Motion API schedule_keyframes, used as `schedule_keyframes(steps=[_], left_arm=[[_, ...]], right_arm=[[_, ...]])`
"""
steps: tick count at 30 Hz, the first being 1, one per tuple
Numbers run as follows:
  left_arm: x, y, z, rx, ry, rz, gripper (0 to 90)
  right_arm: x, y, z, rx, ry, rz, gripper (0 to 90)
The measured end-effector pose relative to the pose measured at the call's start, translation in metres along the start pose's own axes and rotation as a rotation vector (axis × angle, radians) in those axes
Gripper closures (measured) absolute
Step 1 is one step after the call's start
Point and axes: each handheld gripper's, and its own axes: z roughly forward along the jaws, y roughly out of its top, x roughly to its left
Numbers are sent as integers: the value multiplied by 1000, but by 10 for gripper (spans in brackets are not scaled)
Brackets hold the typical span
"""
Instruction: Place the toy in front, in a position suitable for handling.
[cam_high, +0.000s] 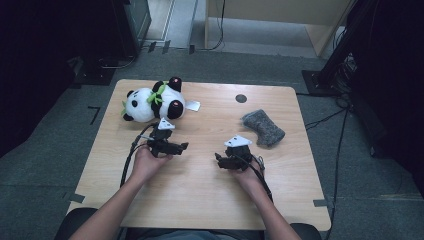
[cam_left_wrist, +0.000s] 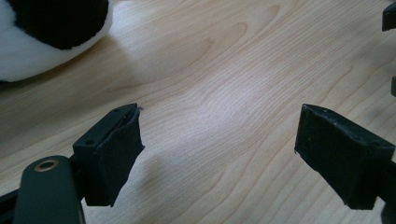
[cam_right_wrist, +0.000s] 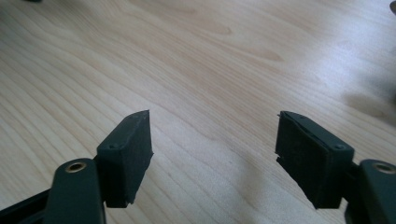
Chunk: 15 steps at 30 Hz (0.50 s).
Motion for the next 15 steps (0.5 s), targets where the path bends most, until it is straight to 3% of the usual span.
schedule_keyframes(steps=[3, 4, 6, 11, 15], left_arm=[[1, 1, -3, -8, -3, 2, 146], [3, 3, -5, -11, -8, 0, 147], [5, 5, -7, -15, -8, 4, 147], [11, 9, -12, -20, -3, 17, 151], [19, 13, -19, -38, -5, 3, 157]], right_arm=[[-5, 4, -3, 7, 39, 31, 304], [-12, 10, -3, 53, 98, 70, 277], [-16, 10, -5, 64, 118, 100, 281], [-21, 10, -9, 66, 95, 82, 280], [-26, 11, -11, 65, 121, 115, 289]])
